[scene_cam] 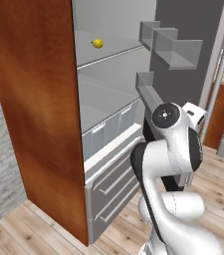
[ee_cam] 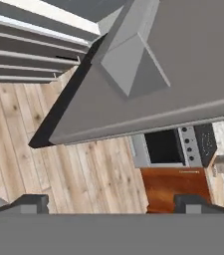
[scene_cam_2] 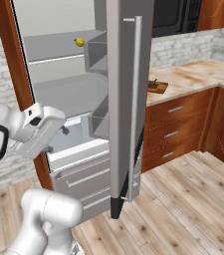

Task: Retrieve a lemon from the fridge and place it on the cutting board with the fish.

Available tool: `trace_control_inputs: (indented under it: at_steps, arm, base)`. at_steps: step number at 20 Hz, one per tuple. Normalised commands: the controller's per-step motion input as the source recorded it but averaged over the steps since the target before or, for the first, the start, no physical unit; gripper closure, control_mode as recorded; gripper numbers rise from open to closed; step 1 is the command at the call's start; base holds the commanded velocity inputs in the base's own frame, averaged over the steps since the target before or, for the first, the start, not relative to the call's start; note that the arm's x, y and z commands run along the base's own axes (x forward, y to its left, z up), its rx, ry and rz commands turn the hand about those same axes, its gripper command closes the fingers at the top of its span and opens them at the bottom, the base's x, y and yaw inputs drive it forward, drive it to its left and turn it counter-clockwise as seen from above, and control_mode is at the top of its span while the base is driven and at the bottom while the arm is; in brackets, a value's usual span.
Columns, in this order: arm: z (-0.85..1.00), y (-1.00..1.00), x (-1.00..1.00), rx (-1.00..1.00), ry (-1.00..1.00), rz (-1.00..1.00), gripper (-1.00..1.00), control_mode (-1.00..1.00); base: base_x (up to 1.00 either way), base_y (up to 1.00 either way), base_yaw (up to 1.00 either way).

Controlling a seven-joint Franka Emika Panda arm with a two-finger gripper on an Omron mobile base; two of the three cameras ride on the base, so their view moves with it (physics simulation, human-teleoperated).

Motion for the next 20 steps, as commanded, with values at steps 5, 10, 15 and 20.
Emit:
trace_control_inputs:
  at_steps: [5, 10, 15, 20]
  arm:
    - [-0.05, 0.09, 0.47, -0.28, 0.36, 0.13, -1.00, -1.00]
    - [0.00, 0.01, 0.20, -0.27, 0.04, 0.22, -1.00, -1.00]
    - [-0.01, 0.00, 0.55, -0.19, 0.02, 0.39, -1.00, -1.00]
    - [-0.20, 0.00, 0.28, -0.21, 0.10, 0.39, -1.00, -1.00]
  base:
    - [0.00, 0.00, 0.00]
    - [0.00, 0.00, 0.00]
    - [0.00, 0.00, 0.00]
    - [0.00, 0.00, 0.00]
